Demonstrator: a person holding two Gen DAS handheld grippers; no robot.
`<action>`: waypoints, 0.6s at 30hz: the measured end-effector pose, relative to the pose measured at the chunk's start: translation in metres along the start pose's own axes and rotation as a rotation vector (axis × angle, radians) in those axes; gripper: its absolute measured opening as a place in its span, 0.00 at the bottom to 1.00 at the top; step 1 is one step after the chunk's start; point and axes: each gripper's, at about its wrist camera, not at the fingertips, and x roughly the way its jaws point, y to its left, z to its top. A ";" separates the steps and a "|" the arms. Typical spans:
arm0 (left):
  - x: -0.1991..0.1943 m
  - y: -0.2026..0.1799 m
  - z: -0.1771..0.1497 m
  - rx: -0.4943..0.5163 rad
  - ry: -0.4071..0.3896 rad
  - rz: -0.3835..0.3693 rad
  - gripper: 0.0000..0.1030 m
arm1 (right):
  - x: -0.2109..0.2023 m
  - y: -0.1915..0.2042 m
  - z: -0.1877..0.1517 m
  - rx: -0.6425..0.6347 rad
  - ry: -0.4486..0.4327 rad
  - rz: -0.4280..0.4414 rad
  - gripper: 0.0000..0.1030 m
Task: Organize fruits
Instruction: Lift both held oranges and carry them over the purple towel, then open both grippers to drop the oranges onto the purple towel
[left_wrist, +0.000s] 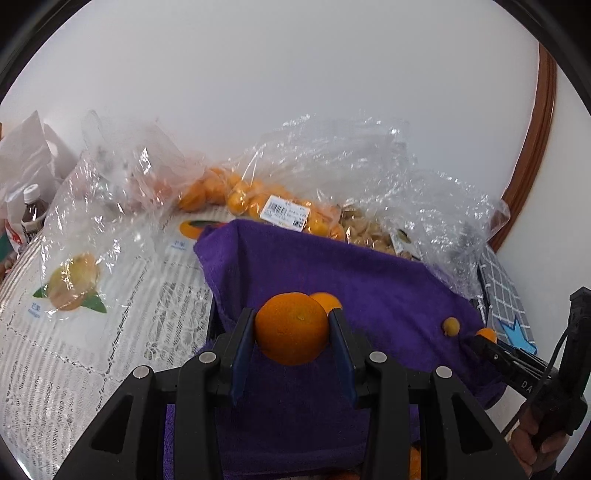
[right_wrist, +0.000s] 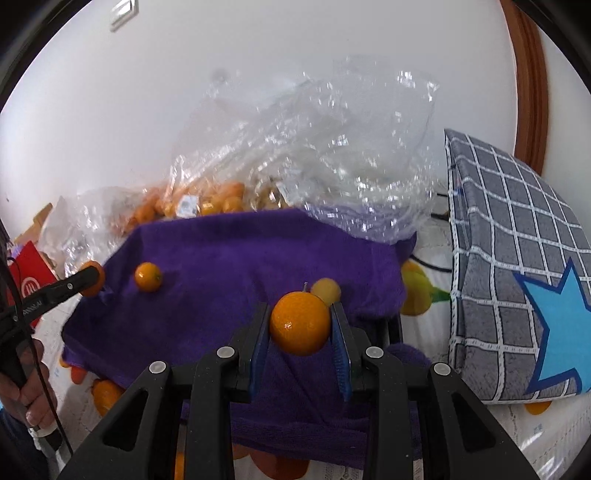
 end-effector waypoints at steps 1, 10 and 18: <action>0.001 0.000 0.000 0.001 0.003 0.004 0.37 | 0.003 0.001 -0.001 -0.008 0.014 -0.010 0.31; 0.017 -0.006 -0.004 0.058 0.058 0.048 0.37 | 0.013 -0.003 -0.006 -0.010 0.059 -0.027 0.31; 0.019 -0.002 -0.004 0.042 0.076 0.049 0.37 | 0.017 -0.001 -0.008 -0.028 0.076 -0.037 0.31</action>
